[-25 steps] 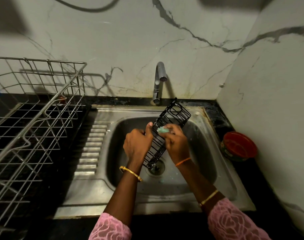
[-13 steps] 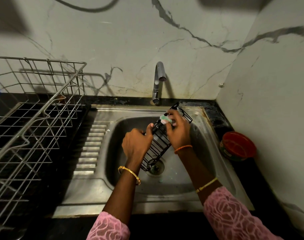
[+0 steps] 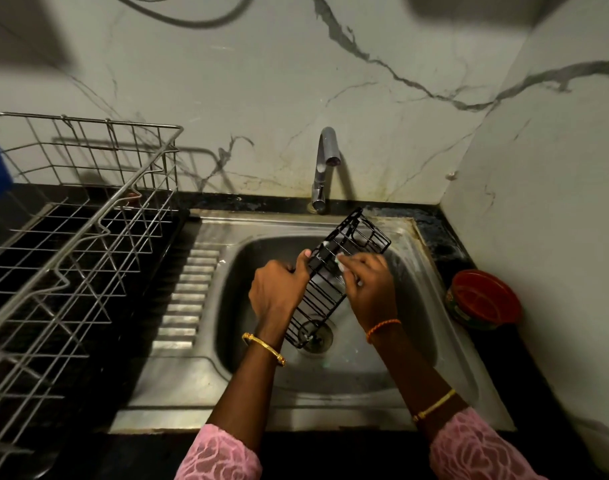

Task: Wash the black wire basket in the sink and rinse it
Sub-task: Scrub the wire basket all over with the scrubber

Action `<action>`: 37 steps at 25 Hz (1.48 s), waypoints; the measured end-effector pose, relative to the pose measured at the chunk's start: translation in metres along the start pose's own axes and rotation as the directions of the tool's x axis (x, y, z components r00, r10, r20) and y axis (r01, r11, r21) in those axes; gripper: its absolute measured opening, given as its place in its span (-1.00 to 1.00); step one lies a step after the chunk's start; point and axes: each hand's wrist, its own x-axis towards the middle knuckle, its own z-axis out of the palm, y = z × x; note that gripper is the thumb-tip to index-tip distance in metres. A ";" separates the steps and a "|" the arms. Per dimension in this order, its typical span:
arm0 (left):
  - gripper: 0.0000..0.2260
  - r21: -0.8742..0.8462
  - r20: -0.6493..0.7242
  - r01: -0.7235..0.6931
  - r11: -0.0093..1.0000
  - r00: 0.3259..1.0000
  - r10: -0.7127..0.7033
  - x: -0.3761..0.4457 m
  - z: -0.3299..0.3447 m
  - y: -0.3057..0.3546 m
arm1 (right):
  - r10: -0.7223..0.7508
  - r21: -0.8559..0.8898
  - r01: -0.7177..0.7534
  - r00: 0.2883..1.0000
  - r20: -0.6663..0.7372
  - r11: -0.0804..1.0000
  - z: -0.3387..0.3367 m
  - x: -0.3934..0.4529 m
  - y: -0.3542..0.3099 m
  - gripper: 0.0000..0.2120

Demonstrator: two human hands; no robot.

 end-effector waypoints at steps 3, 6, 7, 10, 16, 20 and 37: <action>-0.42 0.037 -0.001 -0.033 0.999 0.999 0.033 -0.004 0.002 0.004 | 0.002 0.002 -0.002 1.000 0.016 1.000 0.009 0.019 -0.009 -0.83; -0.44 0.033 -0.014 0.009 0.999 1.000 -0.009 -0.002 0.001 0.003 | -0.065 -0.003 0.065 0.997 0.042 0.998 0.008 0.017 -0.008 -0.80; -0.44 0.024 -0.015 0.024 0.999 1.000 -0.023 0.000 0.002 0.001 | -0.073 -0.006 0.073 0.996 0.042 0.997 0.006 0.010 -0.003 -0.79; -0.42 0.017 0.006 0.038 0.999 0.999 -0.038 0.004 0.006 -0.008 | -0.019 -0.045 0.022 0.999 0.049 0.999 -0.005 -0.028 0.021 -0.83; -0.40 0.023 0.027 0.035 0.999 0.999 -0.035 0.008 0.007 -0.014 | 0.118 0.060 -0.117 0.993 -0.017 0.991 -0.013 -0.031 0.022 -0.82; -0.41 0.034 0.019 0.002 0.999 1.000 -0.002 0.005 0.007 -0.006 | 0.104 0.082 -0.106 0.994 0.023 0.991 0.005 0.021 0.003 -0.87; -0.38 0.089 -0.014 -0.025 0.996 1.000 0.026 0.010 0.011 -0.010 | 0.039 -0.008 -0.038 0.992 0.117 0.999 0.014 0.038 -0.001 -0.85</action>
